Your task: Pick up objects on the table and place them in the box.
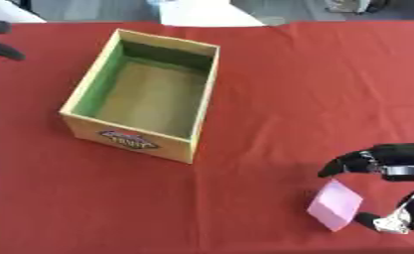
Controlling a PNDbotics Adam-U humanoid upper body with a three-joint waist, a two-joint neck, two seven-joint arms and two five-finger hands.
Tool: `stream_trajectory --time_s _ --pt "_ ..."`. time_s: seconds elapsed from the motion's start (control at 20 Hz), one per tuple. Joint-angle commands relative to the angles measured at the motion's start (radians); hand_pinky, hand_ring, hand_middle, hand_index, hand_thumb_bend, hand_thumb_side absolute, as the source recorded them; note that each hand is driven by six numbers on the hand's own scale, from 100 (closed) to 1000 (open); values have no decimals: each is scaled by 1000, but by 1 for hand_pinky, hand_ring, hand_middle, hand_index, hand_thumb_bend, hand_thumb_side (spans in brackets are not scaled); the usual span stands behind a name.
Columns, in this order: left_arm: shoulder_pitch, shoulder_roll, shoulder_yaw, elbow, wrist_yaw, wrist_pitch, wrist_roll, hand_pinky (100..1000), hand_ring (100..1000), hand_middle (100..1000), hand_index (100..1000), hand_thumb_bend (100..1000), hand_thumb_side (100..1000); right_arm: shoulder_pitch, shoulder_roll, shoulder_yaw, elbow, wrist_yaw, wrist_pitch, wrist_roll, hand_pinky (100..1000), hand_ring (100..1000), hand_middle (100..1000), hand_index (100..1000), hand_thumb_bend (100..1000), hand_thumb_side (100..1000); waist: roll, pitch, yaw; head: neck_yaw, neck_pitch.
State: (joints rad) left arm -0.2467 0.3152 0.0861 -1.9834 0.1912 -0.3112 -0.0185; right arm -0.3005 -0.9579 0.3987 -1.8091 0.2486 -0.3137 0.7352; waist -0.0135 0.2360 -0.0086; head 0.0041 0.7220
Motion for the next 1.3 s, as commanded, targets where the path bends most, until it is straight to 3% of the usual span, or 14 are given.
stream_trajectory --time_s 0.05,0.7,1.3 --pt "-11 11 0 -17 -5 0 -3 535 707 594 754 100 731 -15 -13 -4 15 17 -5 6 946 900 909 1000 186 390 1 -10 1 -5 -13" --pt "-13 8 -2 -17 -9 5 -11 534 708 594 754 100 732 -40 12 20 29 18 -25 21 943 892 901 1000 167 391 0 -2 5 -5 -16" --pt "-14 9 -3 -17 -10 8 -22 534 709 594 753 100 729 -36 1 16 42 31 -15 32 941 894 909 1000 100 276 -4 0 4 -3 -17"
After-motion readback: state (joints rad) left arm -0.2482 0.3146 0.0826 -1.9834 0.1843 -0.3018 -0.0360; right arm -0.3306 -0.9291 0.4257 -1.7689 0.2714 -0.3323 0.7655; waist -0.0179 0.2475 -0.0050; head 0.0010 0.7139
